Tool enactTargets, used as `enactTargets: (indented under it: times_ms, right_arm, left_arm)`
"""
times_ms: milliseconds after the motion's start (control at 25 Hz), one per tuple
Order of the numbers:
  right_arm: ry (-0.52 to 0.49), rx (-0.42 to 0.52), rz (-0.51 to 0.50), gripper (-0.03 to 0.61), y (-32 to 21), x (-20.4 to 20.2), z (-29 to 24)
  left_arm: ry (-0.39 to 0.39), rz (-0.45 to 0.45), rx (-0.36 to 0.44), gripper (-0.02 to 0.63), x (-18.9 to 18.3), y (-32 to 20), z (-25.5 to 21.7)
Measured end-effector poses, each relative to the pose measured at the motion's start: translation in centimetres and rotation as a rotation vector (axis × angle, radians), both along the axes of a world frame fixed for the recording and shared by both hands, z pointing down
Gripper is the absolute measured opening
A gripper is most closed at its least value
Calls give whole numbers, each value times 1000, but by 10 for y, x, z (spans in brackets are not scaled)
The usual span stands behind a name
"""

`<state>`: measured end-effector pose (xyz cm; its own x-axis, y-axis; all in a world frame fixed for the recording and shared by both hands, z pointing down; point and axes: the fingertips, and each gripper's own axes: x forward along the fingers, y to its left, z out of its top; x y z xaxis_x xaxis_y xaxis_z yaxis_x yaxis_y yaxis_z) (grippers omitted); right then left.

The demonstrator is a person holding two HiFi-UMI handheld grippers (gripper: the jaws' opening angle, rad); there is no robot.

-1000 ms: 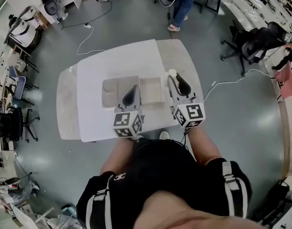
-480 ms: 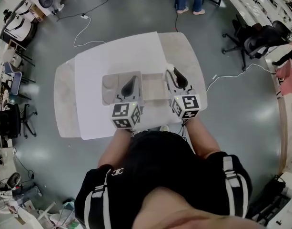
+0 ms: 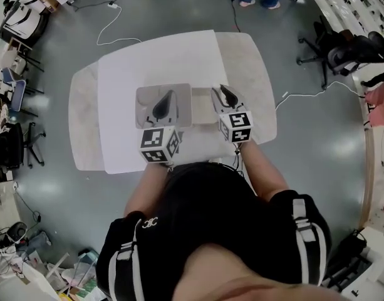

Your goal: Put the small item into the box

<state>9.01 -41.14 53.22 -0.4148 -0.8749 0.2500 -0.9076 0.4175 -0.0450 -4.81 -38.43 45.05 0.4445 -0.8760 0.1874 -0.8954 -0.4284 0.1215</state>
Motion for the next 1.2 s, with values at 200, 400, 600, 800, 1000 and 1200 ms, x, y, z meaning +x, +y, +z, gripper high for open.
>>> enactTargets:
  times_ms: [200,400,600,800,1000,1200]
  right_arm:
    - [62,-113,-39,106,-13,-14,46]
    - [132,-233,-75,106,-19,-20,89]
    - [184,-322,-86,105,-24,-26,120]
    - [231,-410,-99,106,-24,-30,147]
    - [277,-460,-69,106,-25,-32,158]
    - [330,-490,-98,107,-21,-37,170]
  left_arm:
    - [3,-37,-14,5,-17,-7,7]
    - [4,-74,-20,5,-28,-9,8]
    - [1,-105,-26,5,-40,-8,11]
    - [-2,-130,-30,5,-49,-4,12]
    - [-5,-144,-35,5,-56,-1,14]
    - [-4,-154,-37,5,-61,6,14]
